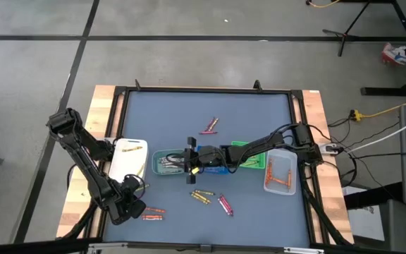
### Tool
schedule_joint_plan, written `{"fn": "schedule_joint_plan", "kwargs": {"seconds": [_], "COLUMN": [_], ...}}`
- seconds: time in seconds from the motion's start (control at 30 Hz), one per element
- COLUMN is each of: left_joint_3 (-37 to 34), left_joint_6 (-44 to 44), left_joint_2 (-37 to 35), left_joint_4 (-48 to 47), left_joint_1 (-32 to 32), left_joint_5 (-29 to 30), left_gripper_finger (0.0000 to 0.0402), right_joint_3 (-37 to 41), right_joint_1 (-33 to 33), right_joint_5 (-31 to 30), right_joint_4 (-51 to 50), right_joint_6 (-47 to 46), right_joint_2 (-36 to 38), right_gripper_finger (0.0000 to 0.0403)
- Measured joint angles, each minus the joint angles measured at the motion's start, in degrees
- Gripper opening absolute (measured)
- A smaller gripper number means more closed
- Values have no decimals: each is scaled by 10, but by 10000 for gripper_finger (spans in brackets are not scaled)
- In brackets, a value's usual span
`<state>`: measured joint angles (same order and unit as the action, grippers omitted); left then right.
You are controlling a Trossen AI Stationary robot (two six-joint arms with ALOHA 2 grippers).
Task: Sort crayons
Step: Put the red crayon into the blue bin
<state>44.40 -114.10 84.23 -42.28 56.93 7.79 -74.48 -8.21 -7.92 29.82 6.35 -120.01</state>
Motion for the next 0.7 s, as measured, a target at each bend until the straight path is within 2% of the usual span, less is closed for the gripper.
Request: {"fn": "schedule_joint_plan", "kwargs": {"seconds": [0.7], "left_joint_3": [-16], "left_joint_6": [-1], "left_joint_2": [-1], "left_joint_4": [56], "left_joint_1": [0], "left_joint_5": [-2], "left_gripper_finger": [92], "right_joint_3": [0], "right_joint_1": [0], "right_joint_5": [0], "right_joint_4": [0], "right_joint_6": [0], "right_joint_2": [0], "right_gripper_finger": [117]}}
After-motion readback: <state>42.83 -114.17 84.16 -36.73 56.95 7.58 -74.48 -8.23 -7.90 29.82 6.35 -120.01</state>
